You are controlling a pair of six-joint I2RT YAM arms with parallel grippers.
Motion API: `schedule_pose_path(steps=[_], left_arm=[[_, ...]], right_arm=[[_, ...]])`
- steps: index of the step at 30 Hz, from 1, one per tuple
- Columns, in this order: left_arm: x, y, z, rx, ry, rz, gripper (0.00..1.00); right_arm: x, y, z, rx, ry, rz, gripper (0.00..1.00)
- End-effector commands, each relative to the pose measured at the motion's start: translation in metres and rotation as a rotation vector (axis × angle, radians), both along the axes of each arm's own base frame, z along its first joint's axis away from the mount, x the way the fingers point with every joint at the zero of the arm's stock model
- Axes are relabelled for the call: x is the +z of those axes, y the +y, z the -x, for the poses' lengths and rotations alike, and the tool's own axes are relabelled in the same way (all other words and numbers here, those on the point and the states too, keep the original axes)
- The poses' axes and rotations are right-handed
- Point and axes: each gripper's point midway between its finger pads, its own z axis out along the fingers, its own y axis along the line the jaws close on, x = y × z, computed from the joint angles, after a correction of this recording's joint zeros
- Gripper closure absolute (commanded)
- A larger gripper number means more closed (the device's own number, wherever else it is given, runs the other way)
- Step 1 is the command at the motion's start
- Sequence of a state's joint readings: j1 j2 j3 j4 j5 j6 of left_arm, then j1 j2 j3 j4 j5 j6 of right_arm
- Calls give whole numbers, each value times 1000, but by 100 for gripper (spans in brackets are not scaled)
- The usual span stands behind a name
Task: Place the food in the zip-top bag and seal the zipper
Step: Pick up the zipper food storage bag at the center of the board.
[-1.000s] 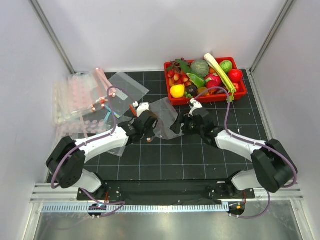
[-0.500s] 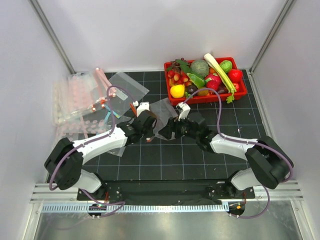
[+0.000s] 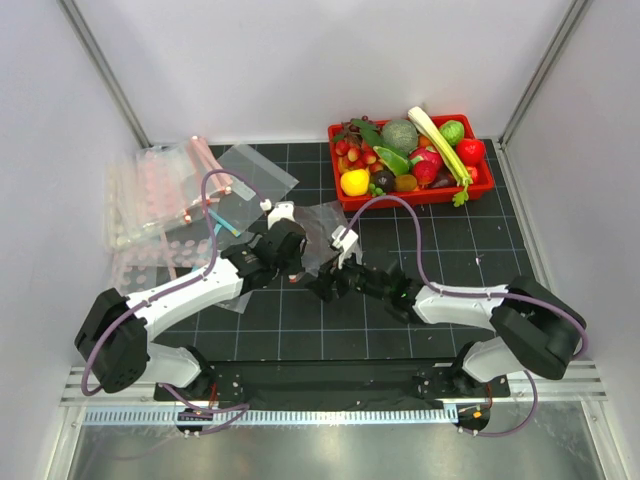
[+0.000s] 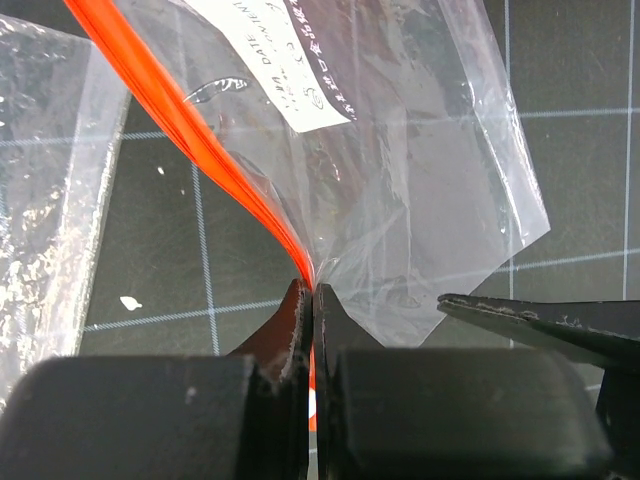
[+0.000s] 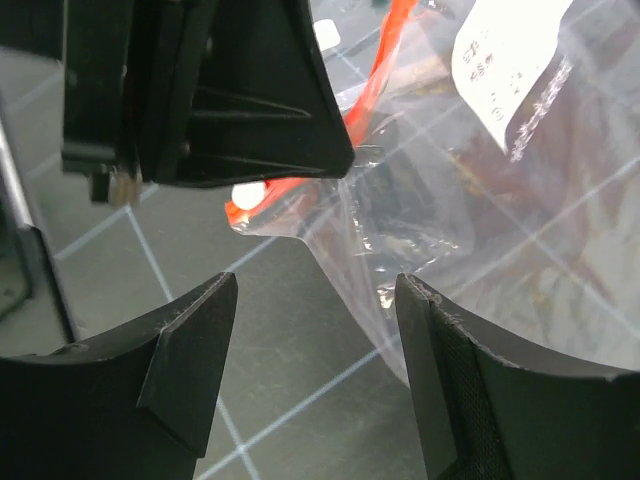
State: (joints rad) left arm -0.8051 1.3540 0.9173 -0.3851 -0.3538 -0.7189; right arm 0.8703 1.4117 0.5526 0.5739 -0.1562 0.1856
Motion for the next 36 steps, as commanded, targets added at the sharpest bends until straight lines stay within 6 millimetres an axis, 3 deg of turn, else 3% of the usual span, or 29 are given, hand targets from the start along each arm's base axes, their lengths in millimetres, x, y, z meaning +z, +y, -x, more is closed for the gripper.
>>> schedule_pose_path(steps=[1,4,9,10,12,13,16,18,19,22,23,24,26,28,29,36], left_arm=[[20,-9,2,-47,-22,37,100],[23,-10,5,-61,-20,54,100],[25,-15,12,-92,-11,91,99],[26,-16,13,-100,-11,100,99],[26,-17,13,-105,-12,105,99],[26,-17,13,-107,-11,104,99],[27,-15,11,-99,-21,91,96],[29,-8,8,-72,-40,70,84],[28,-4,7,-57,-42,64,52],[37,13,-1,21,-80,95,22],[31,19,0,42,-69,103,7],[41,22,-2,47,-91,153,4],[33,38,-6,93,-76,192,0],[39,40,-7,89,-74,269,0],[31,52,-12,135,-56,288,0],[17,64,-26,187,7,413,0]], right_arm=[[30,-1,-13,-21,-218,-39,28],[25,-1,-17,-40,-257,-10,27],[20,3,-20,-43,-325,31,40],[21,6,-22,-41,-325,34,51],[22,11,-24,-35,-317,49,63],[20,8,-29,-68,-314,62,76],[28,6,-25,-74,-332,17,89],[39,2,-23,-86,-347,-10,90],[39,-1,-21,-90,-350,-22,91],[45,-10,-20,-128,-350,-56,93],[45,-11,-19,-129,-346,-61,93],[44,-11,-18,-127,-344,-63,93],[44,-12,-17,-130,-336,-70,96],[46,-15,-17,-137,-341,-75,99],[46,-15,-16,-137,-342,-77,99],[50,-22,-15,-165,-334,-92,99]])
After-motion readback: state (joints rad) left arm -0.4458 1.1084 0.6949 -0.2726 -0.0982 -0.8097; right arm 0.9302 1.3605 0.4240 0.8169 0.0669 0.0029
